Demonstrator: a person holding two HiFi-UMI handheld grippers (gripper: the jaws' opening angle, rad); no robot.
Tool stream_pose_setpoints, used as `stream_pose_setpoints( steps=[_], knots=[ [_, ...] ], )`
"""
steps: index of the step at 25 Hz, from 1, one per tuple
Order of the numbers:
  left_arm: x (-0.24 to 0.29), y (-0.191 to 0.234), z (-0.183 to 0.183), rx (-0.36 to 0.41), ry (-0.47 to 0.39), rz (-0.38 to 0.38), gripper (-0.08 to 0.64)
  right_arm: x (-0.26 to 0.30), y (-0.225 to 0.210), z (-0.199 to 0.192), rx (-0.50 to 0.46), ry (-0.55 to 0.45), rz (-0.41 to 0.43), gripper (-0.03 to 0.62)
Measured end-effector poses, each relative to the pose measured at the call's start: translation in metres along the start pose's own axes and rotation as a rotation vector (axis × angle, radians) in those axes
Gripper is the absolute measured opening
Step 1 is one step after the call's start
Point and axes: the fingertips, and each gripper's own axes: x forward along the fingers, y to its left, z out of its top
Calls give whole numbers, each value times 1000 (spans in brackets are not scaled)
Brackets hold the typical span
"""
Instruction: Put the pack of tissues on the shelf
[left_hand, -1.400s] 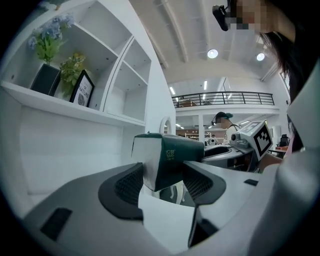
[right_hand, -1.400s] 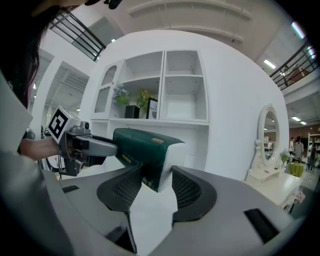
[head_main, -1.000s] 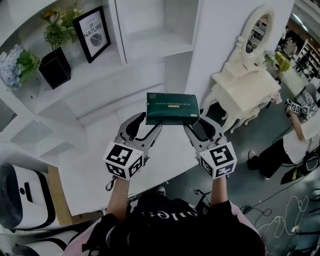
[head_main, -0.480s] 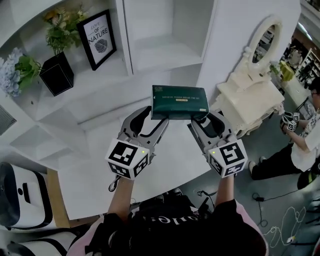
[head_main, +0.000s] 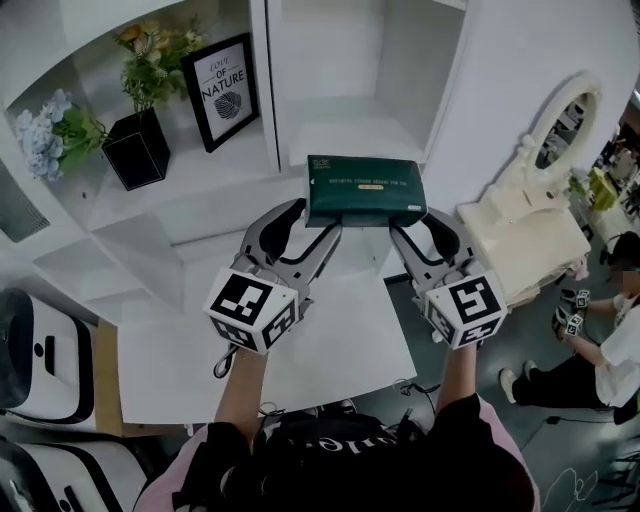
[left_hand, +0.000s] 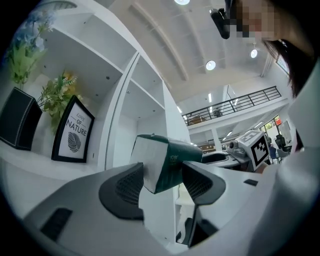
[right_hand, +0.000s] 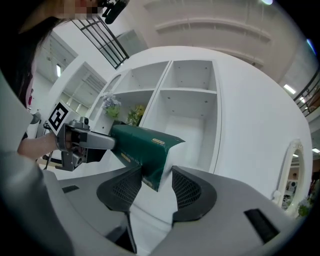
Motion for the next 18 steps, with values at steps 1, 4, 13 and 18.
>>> stream_pose_setpoints(
  steps=[1,4,13,18],
  knots=[
    [4,2,3,1,-4,11,253,3,-5,2,4,-12,13,215],
    [17,5,12,15,-10,35,249,12,-20,7,23,-38,43,216],
    [55,25,16,14,-8,96,235,40,-55,11,28,-66,59,215],
    [69,37,12,62,11,165,222,57,-64,8,36,-70,61,215]
  ],
)
